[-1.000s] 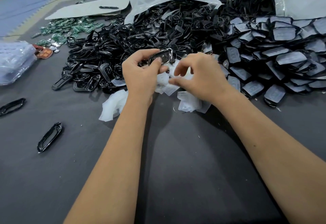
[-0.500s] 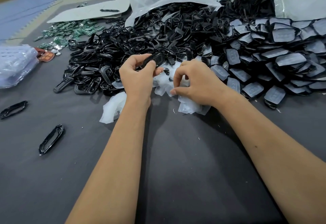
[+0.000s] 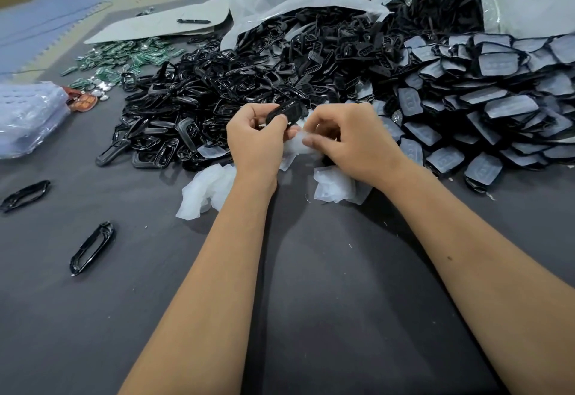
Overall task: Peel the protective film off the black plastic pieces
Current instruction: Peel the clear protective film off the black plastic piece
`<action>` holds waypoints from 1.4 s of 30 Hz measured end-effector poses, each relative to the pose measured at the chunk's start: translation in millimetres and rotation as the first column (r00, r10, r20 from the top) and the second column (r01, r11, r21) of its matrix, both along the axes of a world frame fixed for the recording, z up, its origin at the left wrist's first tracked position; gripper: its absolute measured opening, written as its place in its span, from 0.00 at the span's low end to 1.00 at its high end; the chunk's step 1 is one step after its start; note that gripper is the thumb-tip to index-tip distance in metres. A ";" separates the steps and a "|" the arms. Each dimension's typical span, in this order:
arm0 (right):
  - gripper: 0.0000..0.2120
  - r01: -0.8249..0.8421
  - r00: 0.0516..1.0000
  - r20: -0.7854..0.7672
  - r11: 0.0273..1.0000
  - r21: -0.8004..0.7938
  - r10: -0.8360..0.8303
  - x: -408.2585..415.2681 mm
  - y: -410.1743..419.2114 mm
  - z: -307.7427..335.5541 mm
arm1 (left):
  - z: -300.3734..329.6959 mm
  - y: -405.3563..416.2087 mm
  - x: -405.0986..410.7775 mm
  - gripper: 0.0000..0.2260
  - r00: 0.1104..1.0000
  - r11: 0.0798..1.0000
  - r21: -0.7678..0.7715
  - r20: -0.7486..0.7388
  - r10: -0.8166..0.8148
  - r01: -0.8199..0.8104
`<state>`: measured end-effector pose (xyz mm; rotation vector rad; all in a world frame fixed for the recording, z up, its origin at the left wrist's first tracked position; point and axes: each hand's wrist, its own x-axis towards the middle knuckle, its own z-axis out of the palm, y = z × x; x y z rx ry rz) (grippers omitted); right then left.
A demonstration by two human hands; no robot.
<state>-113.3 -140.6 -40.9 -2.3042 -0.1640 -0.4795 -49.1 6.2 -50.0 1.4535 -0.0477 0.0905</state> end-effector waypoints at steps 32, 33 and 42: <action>0.08 0.177 0.984 -0.111 0.645 0.744 -0.142 5.1 -4.9 2.7 | 16.6 20.1 3.3 0.06 0.888 0.851 -0.483 -0.274 -0.369 0.205; 0.08 0.174 0.984 -0.109 0.633 0.754 -0.140 4.9 -6.0 3.3 | 16.8 20.2 3.5 0.06 0.890 0.845 -0.497 -0.272 -0.366 0.196; 0.04 0.149 0.989 -0.108 0.725 0.672 -0.104 3.8 -4.4 2.2 | 17.4 16.8 -2.2 0.06 0.817 0.825 -0.368 -0.231 -0.528 0.429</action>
